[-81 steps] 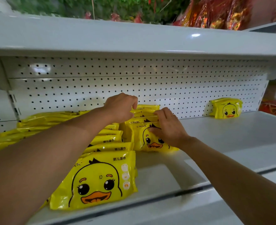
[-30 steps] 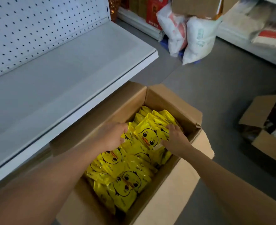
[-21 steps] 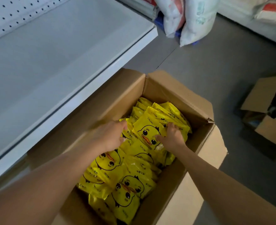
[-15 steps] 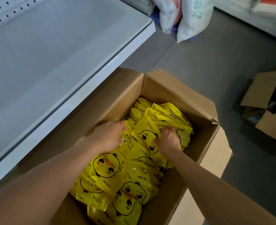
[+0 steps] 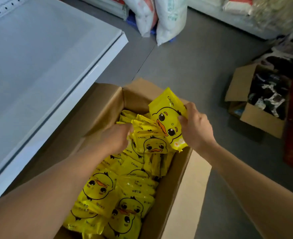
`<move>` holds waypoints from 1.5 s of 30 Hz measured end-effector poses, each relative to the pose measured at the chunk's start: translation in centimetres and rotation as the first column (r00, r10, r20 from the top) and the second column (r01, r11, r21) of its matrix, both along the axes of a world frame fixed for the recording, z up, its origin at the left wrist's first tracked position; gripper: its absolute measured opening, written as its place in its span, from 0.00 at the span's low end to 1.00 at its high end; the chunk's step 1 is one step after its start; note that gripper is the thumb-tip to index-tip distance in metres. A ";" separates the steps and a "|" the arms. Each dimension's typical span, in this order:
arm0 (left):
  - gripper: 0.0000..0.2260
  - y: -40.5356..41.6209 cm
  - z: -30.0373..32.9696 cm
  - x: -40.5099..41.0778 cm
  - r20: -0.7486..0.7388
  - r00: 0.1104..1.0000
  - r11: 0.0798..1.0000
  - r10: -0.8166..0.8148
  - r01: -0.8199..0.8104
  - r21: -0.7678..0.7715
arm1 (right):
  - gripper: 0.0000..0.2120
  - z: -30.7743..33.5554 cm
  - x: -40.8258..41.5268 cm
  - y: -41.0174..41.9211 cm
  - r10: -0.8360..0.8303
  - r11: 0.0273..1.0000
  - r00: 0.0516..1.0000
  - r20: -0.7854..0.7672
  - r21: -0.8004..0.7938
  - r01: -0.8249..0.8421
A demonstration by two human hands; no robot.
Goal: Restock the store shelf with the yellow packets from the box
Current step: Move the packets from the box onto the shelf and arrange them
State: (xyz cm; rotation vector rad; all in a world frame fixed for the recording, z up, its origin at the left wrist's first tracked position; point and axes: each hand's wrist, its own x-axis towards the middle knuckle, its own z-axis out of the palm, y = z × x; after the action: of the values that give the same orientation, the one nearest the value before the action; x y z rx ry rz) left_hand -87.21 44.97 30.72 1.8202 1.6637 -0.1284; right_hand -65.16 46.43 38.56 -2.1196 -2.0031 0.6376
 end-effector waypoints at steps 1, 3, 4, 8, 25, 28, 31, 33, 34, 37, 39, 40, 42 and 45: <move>0.16 0.2 -0.1 0.9 -0.004 1.000 1.000 -0.011 0.011 -0.006 | 0.12 0.6 0.9 0.2 -0.027 0.999 1.000 -0.015 0.026 0.027; 0.18 0.7 -0.5 2.6 0.000 1.000 1.000 -0.022 0.022 -0.015 | 0.11 1.4 2.6 0.4 -0.072 0.995 0.997 -0.030 0.061 0.074; 0.19 1.0 -0.8 3.4 0.006 1.000 0.999 -0.031 0.031 -0.020 | 0.11 1.5 3.4 0.4 -0.091 0.993 0.995 -0.030 0.068 0.093; 0.18 1.8 -2.1 6.0 0.047 0.995 0.996 -0.089 0.088 0.034 | 0.09 0.9 5.7 0.2 -0.131 0.988 0.990 -0.061 0.075 0.135; 0.09 0.6 -4.7 7.0 0.046 0.999 0.997 0.010 -0.014 0.079 | 0.09 -1.6 7.2 -1.5 -0.136 0.989 0.981 -0.139 0.036 0.142; 0.07 -0.1 -3.0 6.0 0.130 0.969 0.976 0.211 -0.216 0.029 | 0.09 -0.8 6.6 -1.6 -0.116 0.992 0.981 -0.157 0.033 0.123; 0.13 -0.9 -0.3 4.2 0.153 0.945 0.946 0.289 -0.307 0.107 | 0.10 0.8 5.7 -1.5 -0.074 0.996 0.976 -0.207 0.042 0.084; 0.14 -1.3 1.8 3.1 0.134 0.945 0.938 0.297 -0.315 0.144 | 0.09 2.2 5.1 -1.4 -0.038 0.997 0.970 -0.239 0.051 0.052; 0.13 -1.6 2.9 2.4 0.128 0.944 0.934 0.303 -0.321 0.160 | 0.09 3.0 4.7 -1.4 -0.019 0.998 0.968 -0.252 0.058 0.035; 0.11 -2.7 6.8 0.8 0.143 0.931 0.904 0.335 -0.360 0.230 | 0.08 5.8 3.4 -1.7 0.044 0.997 0.954 -0.296 0.077 -0.022; 0.10 -3.8 9.7 -0.3 0.138 0.919 0.873 0.368 -0.393 0.290 | 0.06 8.0 2.4 -1.9 0.101 0.993 0.941 -0.322 0.096 -0.074; 0.09 -4.4 11.2 -0.7 0.135 0.912 0.855 0.388 -0.411 0.316 | 0.06 9.1 1.9 -2.1 0.133 0.989 0.934 -0.330 0.108 -0.103; 0.07 -5.7 14.2 -1.8 0.146 0.895 0.825 0.422 -0.446 0.347 | 0.04 11.5 1.0 -2.4 0.197 0.978 0.915 -0.352 0.135 -0.159; 0.07 -8.1 18.5 -3.2 0.138 0.867 0.781 0.479 -0.493 0.383 | 0.02 14.9 -0.4 -3.1 0.301 0.950 0.879 -0.369 0.194 -0.243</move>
State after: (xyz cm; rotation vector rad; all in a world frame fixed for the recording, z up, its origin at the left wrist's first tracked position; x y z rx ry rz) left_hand -90.46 36.91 49.27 1.5793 2.2039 0.5122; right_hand -65.52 43.31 53.49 -1.4902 -2.0508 0.8573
